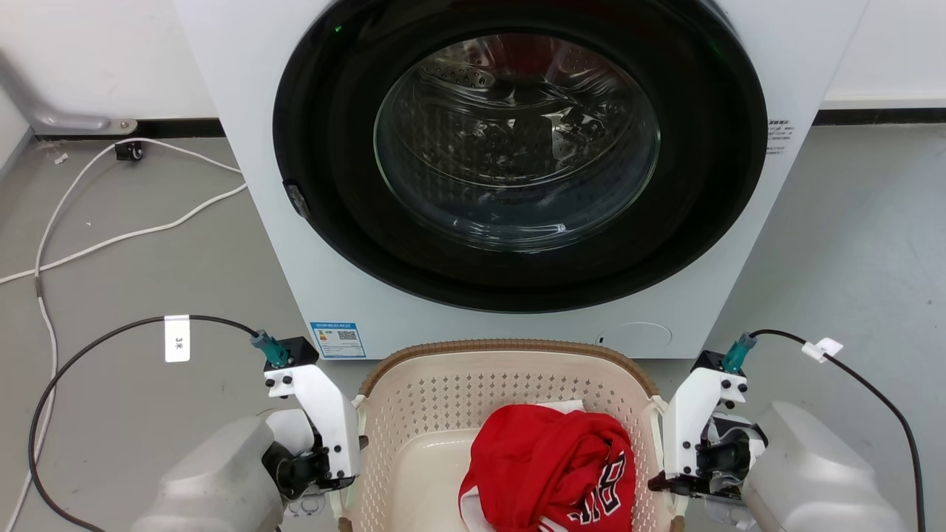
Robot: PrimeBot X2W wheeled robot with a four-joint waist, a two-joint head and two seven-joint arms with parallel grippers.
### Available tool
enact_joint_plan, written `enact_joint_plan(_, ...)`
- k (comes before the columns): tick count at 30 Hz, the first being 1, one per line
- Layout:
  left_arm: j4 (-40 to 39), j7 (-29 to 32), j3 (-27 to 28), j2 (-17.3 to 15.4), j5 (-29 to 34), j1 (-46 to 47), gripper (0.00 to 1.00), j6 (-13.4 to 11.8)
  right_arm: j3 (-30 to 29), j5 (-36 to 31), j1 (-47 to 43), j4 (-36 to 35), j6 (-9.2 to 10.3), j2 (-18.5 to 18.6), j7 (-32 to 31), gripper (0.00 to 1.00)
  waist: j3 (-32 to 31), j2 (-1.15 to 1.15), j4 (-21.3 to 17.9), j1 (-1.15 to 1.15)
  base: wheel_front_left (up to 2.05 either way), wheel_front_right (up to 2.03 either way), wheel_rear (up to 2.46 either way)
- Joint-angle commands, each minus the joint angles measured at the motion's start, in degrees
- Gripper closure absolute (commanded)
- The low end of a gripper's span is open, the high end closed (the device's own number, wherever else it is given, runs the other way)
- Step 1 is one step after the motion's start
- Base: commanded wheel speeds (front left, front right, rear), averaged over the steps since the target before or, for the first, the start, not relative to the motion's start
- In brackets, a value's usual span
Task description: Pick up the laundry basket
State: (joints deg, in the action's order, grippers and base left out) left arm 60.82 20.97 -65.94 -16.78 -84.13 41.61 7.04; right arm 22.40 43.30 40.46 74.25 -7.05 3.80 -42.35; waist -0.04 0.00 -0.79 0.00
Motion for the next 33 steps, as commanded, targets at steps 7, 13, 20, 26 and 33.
enact_joint_plan(7,-0.77,-0.04,-0.23,1.69,-0.68,-0.23,1.00,0.82,0.06,1.24,0.30,-0.77,-0.81,-1.69,0.09,1.00,0.04,0.00,-0.07,0.00,0.00,0.00,0.00)
enact_joint_plan(13,-0.85,-0.25,-0.35,1.85,-0.81,-0.28,1.00,0.82,0.34,1.67,0.37,-0.77,-0.82,-1.70,0.16,1.00,0.06,0.00,-0.18,0.00,0.00,0.00,0.00)
enact_joint_plan(20,-0.98,-0.40,-0.44,2.00,-1.04,-0.52,1.00,0.82,0.37,1.75,0.15,-0.77,-0.82,-1.71,0.26,1.00,-0.01,0.00,-0.28,0.00,0.00,0.00,0.00)
enact_joint_plan(26,-0.93,-0.45,-0.53,2.14,-1.23,-0.72,1.00,0.82,0.28,1.60,0.06,-0.77,-0.82,-1.72,0.27,1.00,-0.10,0.00,-0.33,0.00,0.00,0.00,0.00)
enact_joint_plan(33,-1.10,-0.64,-0.62,2.25,-1.24,-0.78,1.00,0.83,0.15,1.39,-0.04,-0.77,-0.81,-1.73,0.42,1.00,-0.10,0.00,-0.29,0.00,0.00,0.00,0.00)
